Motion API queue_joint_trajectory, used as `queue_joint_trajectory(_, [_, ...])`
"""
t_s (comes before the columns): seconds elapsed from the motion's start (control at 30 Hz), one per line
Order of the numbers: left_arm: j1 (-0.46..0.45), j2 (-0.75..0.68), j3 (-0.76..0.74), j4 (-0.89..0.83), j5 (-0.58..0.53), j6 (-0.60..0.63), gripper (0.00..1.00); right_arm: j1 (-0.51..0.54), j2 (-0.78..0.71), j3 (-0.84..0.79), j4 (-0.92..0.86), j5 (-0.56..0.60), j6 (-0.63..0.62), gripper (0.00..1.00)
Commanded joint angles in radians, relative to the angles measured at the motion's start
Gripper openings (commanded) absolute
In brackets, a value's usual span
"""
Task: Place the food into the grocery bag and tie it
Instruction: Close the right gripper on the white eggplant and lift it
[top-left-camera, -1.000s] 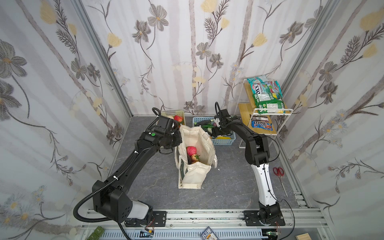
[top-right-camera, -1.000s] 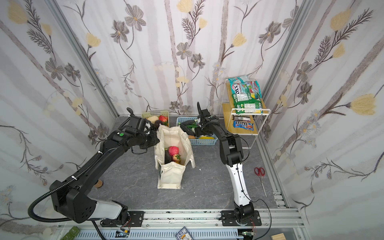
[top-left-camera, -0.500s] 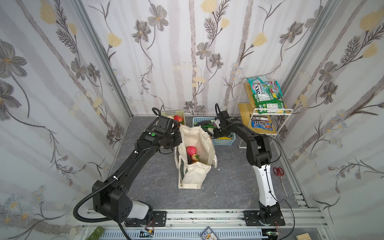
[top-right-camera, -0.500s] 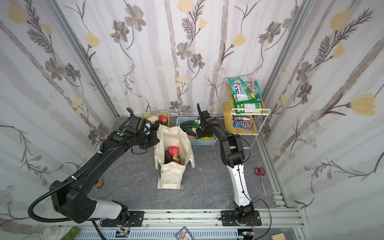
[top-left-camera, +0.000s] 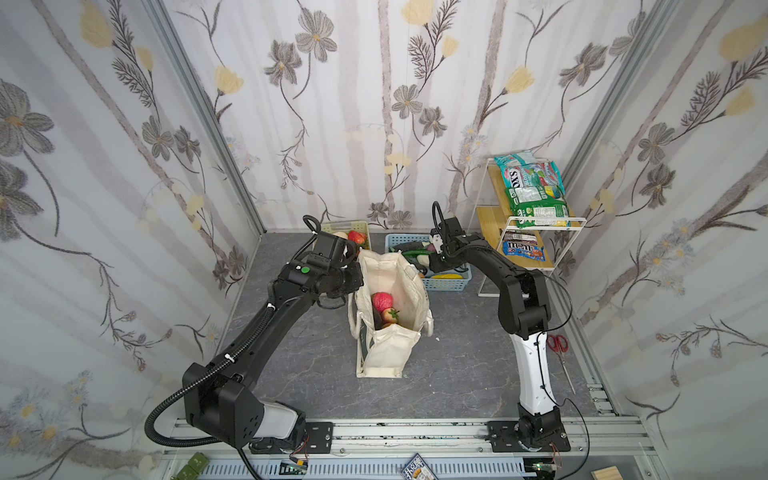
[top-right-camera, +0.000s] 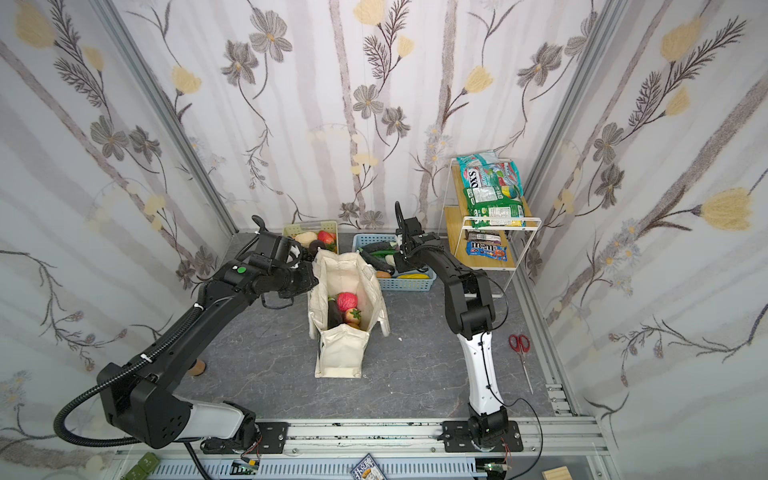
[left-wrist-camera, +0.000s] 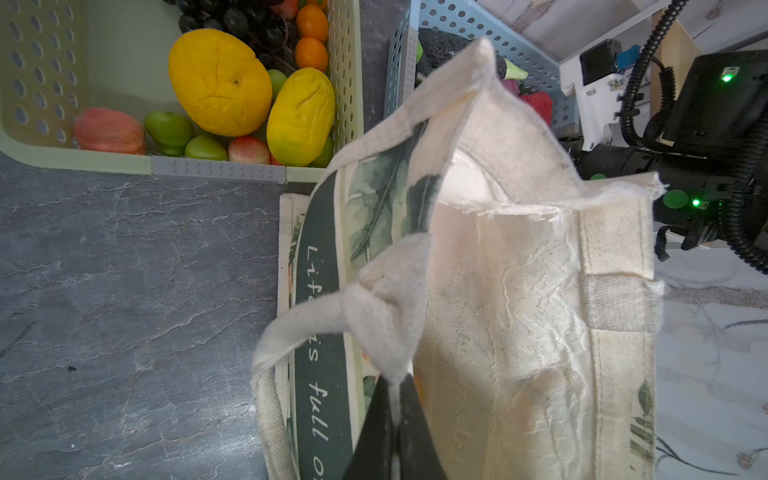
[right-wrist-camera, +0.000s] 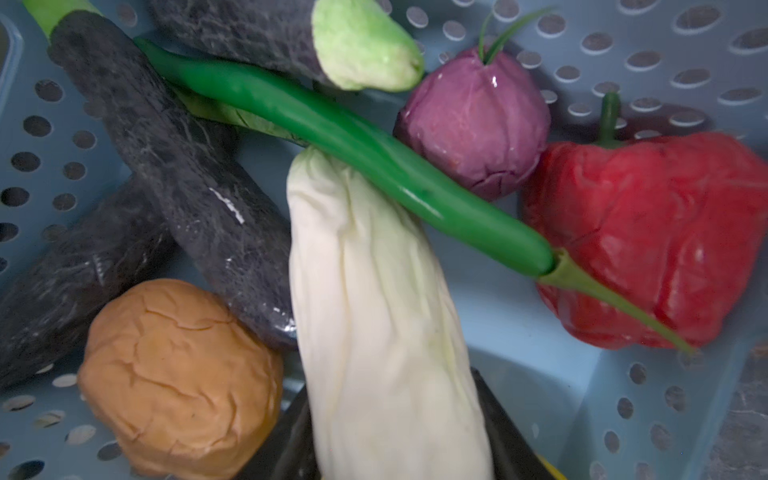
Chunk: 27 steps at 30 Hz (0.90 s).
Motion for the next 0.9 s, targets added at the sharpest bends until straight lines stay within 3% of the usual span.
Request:
queue_joint_trajectory(0.0, [-0.001, -0.003, 0.002, 0.003, -0.007, -0.001, 0.00, 0.004, -0.040, -0.019, 0.039, -0.007, -0.024, 0.46])
queue_joint_trajectory(0.87, [-0.001, -0.005, -0.008, 0.022, 0.006, -0.001, 0.00, 0.004, -0.276, -0.237, 0.051, -0.031, -0.014, 0.45])
